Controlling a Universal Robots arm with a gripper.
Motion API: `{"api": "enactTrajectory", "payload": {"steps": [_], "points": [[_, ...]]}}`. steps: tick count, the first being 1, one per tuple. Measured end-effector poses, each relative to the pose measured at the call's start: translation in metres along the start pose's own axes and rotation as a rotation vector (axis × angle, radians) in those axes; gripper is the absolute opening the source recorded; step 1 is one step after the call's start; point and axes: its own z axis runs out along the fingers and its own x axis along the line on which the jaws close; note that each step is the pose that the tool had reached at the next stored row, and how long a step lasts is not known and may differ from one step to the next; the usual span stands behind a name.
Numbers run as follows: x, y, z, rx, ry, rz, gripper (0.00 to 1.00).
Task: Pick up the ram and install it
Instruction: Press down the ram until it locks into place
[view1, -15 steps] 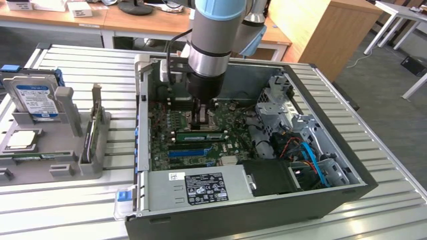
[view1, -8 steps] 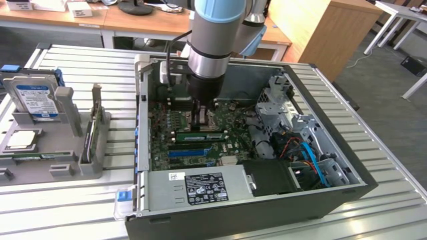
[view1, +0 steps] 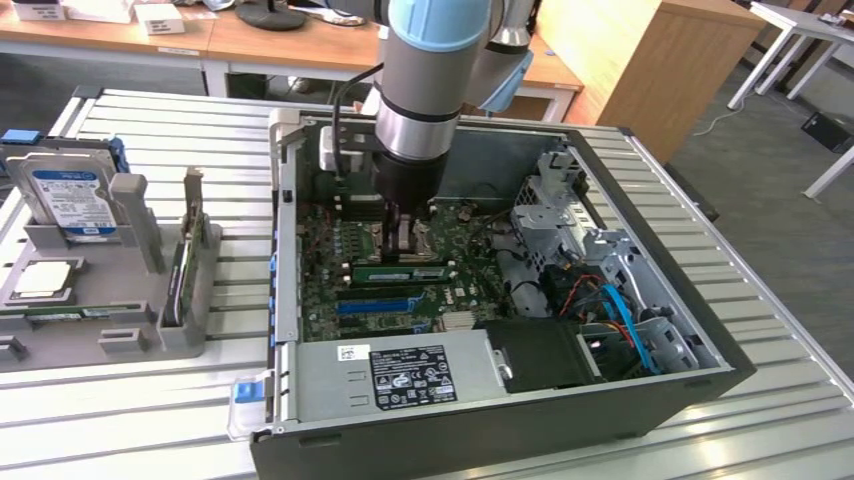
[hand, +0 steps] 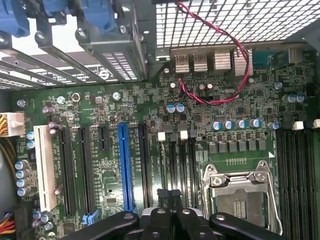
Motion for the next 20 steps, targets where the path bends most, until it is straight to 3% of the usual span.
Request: {"api": "enactTrajectory", "payload": {"steps": [20], "points": [[-0.0011, 0.0002, 0.0059, -0.0004, -0.0029, 0.0, 0.11]]}}
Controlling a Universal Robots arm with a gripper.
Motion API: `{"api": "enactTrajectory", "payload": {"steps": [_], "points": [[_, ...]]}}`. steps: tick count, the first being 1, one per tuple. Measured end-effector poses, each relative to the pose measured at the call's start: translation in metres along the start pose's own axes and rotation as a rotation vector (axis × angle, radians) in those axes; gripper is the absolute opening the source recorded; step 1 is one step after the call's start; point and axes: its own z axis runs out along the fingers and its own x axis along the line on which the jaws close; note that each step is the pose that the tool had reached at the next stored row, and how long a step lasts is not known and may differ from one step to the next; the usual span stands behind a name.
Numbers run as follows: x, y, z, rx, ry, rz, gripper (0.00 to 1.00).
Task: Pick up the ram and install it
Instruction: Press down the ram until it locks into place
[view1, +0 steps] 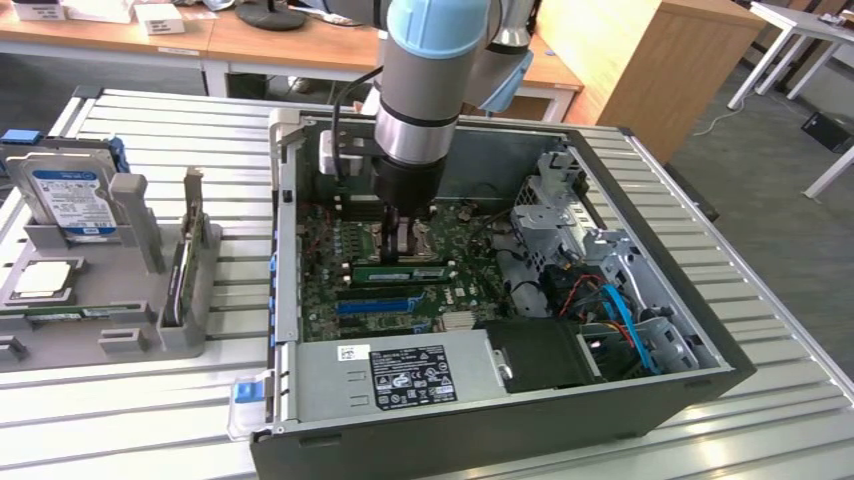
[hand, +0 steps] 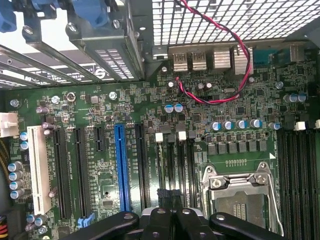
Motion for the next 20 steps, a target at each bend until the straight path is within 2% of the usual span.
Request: {"api": "enactTrajectory", "payload": {"steps": [20], "points": [[0.0006, 0.0025, 0.0017, 0.0, -0.0002, 0.0, 0.11]]}}
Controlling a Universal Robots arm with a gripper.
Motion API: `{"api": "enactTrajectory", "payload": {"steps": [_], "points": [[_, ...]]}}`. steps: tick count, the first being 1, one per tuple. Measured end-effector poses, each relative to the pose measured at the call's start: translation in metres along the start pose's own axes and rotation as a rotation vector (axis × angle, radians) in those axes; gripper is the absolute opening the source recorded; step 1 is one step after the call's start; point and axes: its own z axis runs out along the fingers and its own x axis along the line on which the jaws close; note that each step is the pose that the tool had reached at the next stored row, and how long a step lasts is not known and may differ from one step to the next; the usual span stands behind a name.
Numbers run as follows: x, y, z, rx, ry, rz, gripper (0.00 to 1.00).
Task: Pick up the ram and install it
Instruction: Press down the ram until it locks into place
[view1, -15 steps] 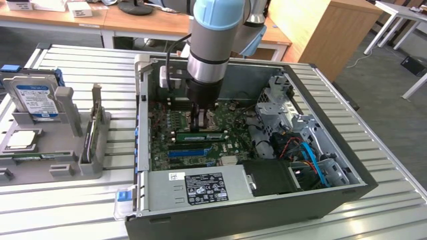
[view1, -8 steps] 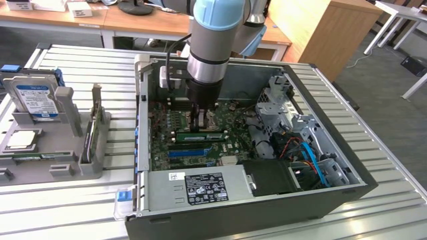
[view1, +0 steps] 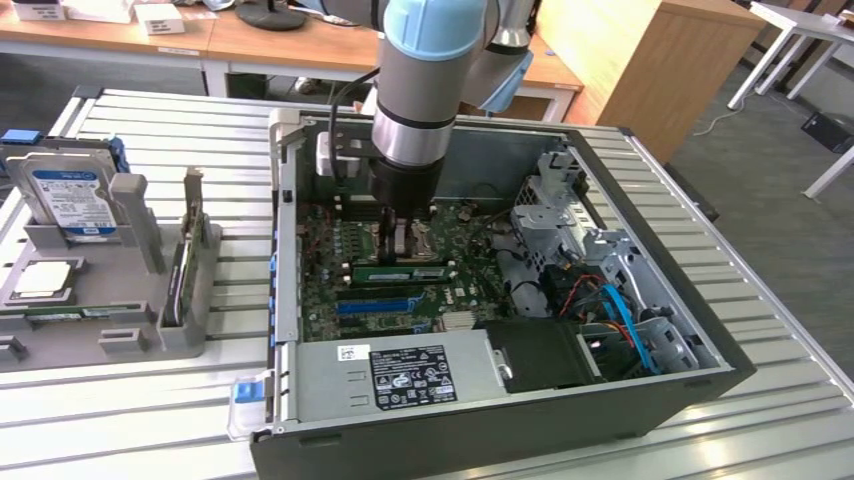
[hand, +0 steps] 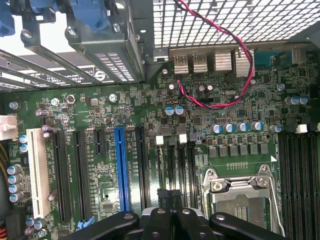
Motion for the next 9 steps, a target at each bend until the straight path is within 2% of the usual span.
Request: {"api": "enactTrajectory", "payload": {"steps": [9], "points": [[0.0006, 0.0, 0.0009, 0.0001, -0.0001, 0.0, 0.11]]}}
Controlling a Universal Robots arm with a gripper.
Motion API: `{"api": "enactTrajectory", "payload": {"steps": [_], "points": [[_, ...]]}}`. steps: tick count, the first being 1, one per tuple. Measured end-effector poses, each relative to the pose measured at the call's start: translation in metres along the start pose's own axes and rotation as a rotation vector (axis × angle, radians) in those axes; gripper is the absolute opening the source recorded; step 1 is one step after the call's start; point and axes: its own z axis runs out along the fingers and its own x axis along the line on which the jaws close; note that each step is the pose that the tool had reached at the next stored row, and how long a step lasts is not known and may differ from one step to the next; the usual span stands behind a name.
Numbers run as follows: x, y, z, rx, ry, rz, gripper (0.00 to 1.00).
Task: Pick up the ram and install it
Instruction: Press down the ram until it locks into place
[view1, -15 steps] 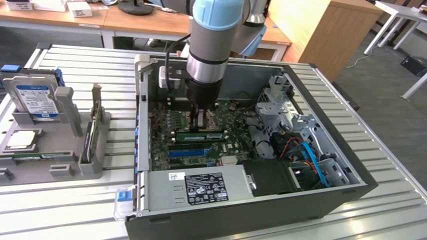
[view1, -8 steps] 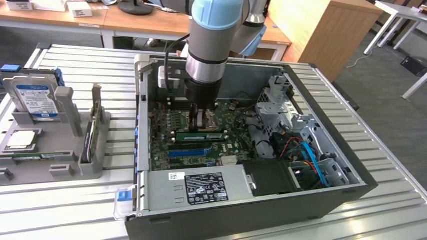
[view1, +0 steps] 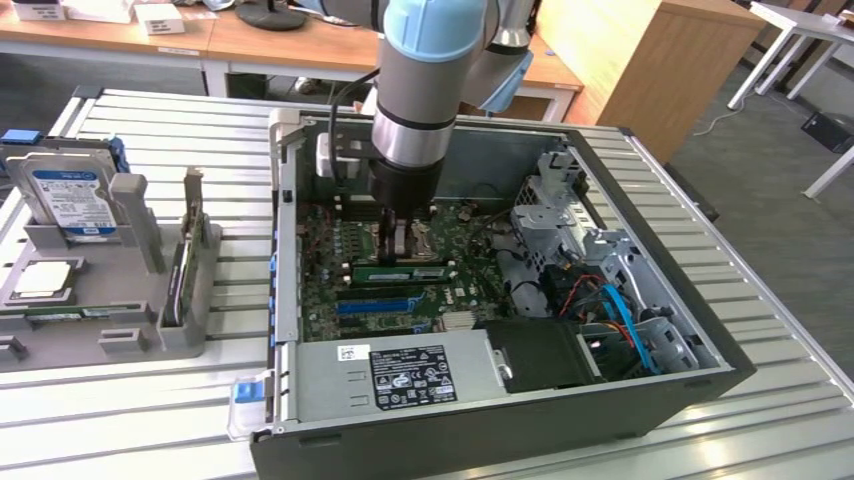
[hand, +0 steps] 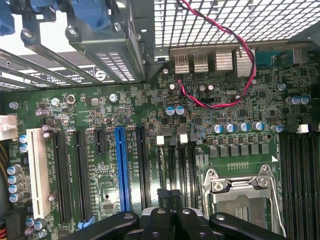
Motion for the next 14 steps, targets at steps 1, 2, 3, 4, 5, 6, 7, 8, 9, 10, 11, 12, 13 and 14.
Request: {"api": "enactTrajectory", "payload": {"steps": [1, 2, 3, 4, 5, 6, 7, 8, 9, 10, 11, 12, 13, 14], "points": [[0.0, 0.0, 0.0002, 0.0, 0.0, 0.0, 0.11], [0.0, 0.0, 0.0002, -0.0001, 0.0001, 0.0, 0.11], [0.0, 0.0, 0.0002, -0.0001, 0.0001, 0.0, 0.11], [0.0, 0.0, 0.0002, -0.0001, 0.0001, 0.0, 0.11], [0.0, 0.0, 0.0002, -0.0001, 0.0001, 0.0, 0.11], [0.0, 0.0, 0.0002, -0.0001, 0.0001, 0.0, 0.11], [0.0, 0.0, 0.0002, -0.0001, 0.0001, 0.0, 0.11], [0.0, 0.0, 0.0003, -0.0001, 0.0001, 0.0, 0.11], [0.0, 0.0, 0.0004, 0.0, 0.0, 0.0, 0.11], [0.0, 0.0, 0.0006, 0.0, 0.0, 0.0, 0.11], [0.0, 0.0, 0.0007, 0.0, 0.0, 0.0, 0.11], [0.0, 0.0, 0.0007, 0.0, 0.0, 0.0, 0.11], [0.0, 0.0, 0.0007, -0.0001, 0.0, 0.0, 0.11], [0.0, 0.0, 0.0007, -0.0001, 0.0, 0.0, 0.11]]}}
